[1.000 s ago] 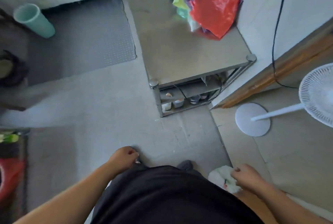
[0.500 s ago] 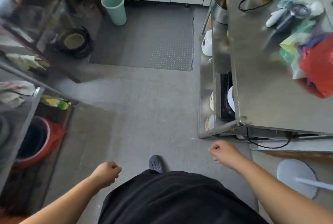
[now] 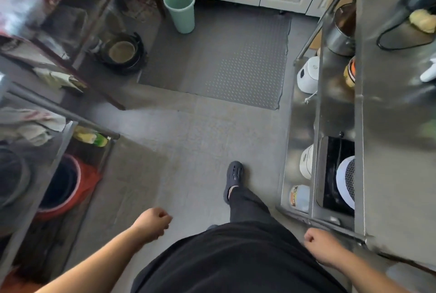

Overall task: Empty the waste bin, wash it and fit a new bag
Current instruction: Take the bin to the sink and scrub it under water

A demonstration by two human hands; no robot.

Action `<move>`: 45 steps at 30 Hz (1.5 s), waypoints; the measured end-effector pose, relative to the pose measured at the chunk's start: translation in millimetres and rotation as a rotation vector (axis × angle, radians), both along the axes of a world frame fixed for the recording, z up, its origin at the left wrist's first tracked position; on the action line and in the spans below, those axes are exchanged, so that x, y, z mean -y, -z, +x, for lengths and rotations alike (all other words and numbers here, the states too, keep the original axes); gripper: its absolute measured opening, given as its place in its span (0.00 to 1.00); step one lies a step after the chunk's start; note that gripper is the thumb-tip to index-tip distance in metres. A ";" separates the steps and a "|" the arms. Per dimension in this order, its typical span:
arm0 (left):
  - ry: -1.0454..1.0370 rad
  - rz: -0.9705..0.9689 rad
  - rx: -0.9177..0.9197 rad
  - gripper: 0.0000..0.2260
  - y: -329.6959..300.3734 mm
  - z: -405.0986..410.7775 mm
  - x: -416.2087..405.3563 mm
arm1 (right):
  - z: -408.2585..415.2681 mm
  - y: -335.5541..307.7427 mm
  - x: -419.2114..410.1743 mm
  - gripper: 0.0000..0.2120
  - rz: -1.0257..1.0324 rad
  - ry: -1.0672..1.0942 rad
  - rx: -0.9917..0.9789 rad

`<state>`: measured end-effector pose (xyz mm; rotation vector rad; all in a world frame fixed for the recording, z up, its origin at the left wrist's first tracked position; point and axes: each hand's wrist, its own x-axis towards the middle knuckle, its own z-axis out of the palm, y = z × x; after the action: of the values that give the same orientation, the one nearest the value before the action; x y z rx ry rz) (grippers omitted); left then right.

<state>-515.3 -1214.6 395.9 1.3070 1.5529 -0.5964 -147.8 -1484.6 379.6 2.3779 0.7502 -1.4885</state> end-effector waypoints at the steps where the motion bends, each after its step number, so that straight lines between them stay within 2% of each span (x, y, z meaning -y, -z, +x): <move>1: 0.020 -0.017 0.004 0.08 -1.3 12.6 -8.6 | 11.7 2.7 -11.6 0.09 -0.019 -0.031 -0.016; 5: 0.017 -0.024 0.010 0.07 -16.1 61.1 -59.0 | 62.1 -3.8 -81.1 0.15 -0.077 -0.067 -0.061; 9: -0.062 0.093 0.043 0.07 -31.2 105.6 -123.7 | 118.3 -16.3 -177.0 0.18 0.029 0.028 -0.093; 13: -0.190 0.170 0.060 0.09 -37.3 131.3 -179.2 | 169.8 -24.6 -290.6 0.11 0.132 0.048 -0.059; 17: -0.227 0.132 0.027 0.08 -24.3 137.7 -225.1 | 204.3 -20.0 -406.4 0.06 0.266 0.106 -0.058; 21: -0.219 0.052 -0.039 0.09 1.0 136.6 -273.6 | 218.2 -14.7 -502.1 0.06 0.340 0.142 -0.069; 27: -0.067 0.007 -0.090 0.12 6.9 152.5 -377.4 | 219.7 -19.1 -579.8 0.05 0.259 0.065 -0.073; 31: -0.116 0.017 -0.018 0.10 -6.2 178.6 -486.1 | 231.2 -18.3 -617.8 0.11 0.170 0.052 -0.049; 37: -0.209 0.193 0.041 0.09 -22.8 229.9 -644.5 | 262.7 -19.8 -661.4 0.12 0.104 0.165 0.001; 42: -0.247 0.181 0.056 0.10 -13.1 285.3 -716.5 | 306.4 -14.8 -712.8 0.14 0.047 0.170 -0.018; 45: -0.232 0.130 0.020 0.10 -5.5 321.8 -739.6 | 342.3 -8.9 -763.5 0.15 0.041 0.080 -0.030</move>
<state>-193.5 -475.0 401.4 1.2010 1.7208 -0.3403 194.5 -721.1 388.5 2.4477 0.7071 -1.5579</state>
